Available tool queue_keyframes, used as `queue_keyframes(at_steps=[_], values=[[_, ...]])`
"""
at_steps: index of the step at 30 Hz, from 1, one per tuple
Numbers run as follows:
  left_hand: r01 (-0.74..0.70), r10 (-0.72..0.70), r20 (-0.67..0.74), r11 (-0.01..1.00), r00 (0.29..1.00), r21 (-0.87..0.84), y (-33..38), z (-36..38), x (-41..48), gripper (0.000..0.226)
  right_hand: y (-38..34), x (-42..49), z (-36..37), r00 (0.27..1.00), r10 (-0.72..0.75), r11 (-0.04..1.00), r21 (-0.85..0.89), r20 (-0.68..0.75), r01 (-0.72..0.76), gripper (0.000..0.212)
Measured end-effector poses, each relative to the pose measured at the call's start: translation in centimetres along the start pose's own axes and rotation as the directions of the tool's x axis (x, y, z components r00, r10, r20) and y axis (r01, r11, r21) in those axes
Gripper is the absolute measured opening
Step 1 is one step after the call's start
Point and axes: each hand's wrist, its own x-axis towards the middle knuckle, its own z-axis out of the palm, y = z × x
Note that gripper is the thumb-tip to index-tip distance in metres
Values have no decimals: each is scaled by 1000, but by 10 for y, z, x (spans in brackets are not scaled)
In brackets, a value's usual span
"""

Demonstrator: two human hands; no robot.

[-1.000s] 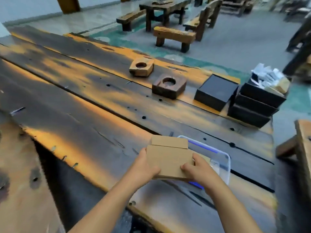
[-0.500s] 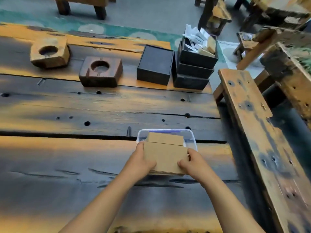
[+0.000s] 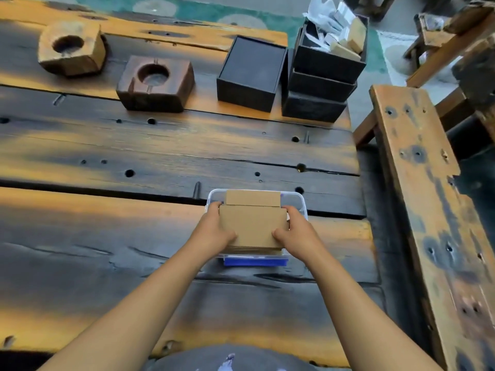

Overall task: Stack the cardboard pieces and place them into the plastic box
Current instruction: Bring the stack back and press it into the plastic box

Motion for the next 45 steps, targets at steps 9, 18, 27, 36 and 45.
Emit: queue_keyframes(at_steps=[9,18,27,36,45], values=[[71,-99,64,936,993,346,-6,15,22,36,21,12,17,1000,30,988,-150,5,-29,53],[89,-117,42,903,992,420,-27,21,29,47,27,19,33,999,-9,927,-375,41,24,42],[60,-120,90,867,989,495,-19,18,38,77,25,28,32,996,30,909,-417,79,6,36],[169,-339,248,834,907,525,13,3,58,61,9,49,16,947,224,929,-345,232,-135,56],[287,-528,379,796,760,533,11,4,78,83,2,66,5,858,357,910,-345,370,-229,81]])
